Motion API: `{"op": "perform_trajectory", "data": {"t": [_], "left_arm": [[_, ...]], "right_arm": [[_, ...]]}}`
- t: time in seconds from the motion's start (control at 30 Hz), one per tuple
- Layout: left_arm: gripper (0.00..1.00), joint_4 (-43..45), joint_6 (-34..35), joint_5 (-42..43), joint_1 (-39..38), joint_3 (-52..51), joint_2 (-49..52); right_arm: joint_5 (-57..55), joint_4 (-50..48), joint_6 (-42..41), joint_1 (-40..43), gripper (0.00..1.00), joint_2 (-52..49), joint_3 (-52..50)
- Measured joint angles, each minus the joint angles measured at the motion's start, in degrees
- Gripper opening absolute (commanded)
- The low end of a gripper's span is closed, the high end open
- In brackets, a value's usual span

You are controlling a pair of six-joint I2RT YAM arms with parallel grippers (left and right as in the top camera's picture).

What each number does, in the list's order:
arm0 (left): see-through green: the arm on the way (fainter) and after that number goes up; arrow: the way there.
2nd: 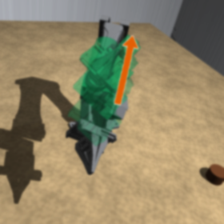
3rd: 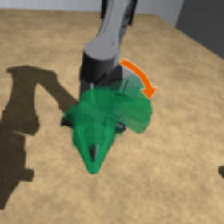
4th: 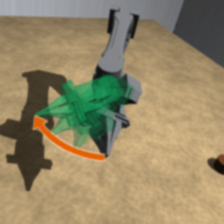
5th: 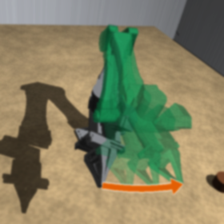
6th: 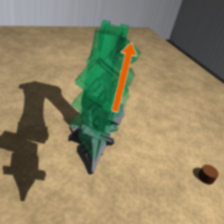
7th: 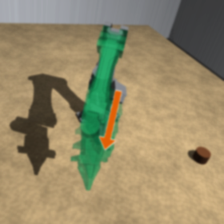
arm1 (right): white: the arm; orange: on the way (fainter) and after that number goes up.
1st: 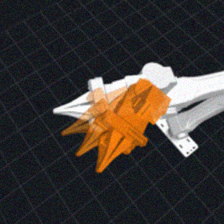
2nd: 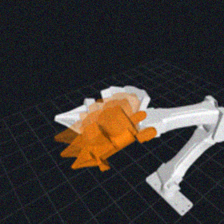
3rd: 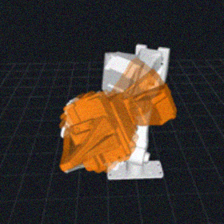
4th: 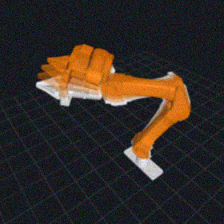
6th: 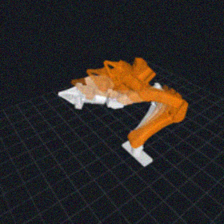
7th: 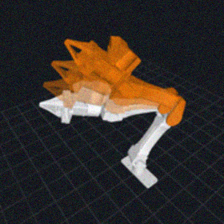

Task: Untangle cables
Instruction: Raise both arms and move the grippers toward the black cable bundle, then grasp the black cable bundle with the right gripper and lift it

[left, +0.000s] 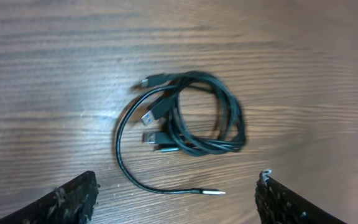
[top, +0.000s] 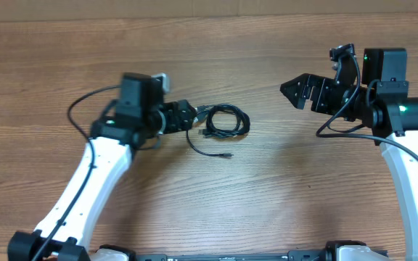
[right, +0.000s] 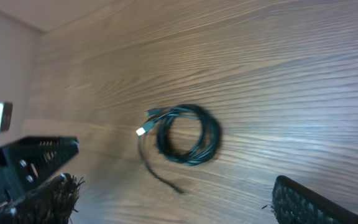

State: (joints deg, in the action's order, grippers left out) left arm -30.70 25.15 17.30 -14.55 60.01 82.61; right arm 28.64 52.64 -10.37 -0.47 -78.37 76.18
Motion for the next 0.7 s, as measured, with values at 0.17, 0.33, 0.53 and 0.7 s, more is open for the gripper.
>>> {"op": "perform_trajectory", "data": {"t": [0.17, 0.33, 0.53, 0.7], "left_arm": [[0.91, -0.02, 4.24, -6.14, -5.03, 0.07, 0.44], [1.00, -0.20, 2.99, -3.82, -5.86, 2.10, 0.46], [1.00, -1.75, -4.76, 2.05, -5.86, 8.26, 0.44], [1.00, -4.96, -8.96, 4.00, -5.86, 12.26, 0.44]], "right_arm": [[-4.90, 1.05, -2.67, 0.00, 0.98, -0.09, 0.00], [-7.13, 1.92, -10.27, -0.72, 0.95, -2.05, 0.00], [-9.51, 2.03, -24.41, -6.95, 0.92, -8.57, 0.00], [-12.52, 1.49, -39.76, -13.31, 0.80, -13.57, 0.00]]}}
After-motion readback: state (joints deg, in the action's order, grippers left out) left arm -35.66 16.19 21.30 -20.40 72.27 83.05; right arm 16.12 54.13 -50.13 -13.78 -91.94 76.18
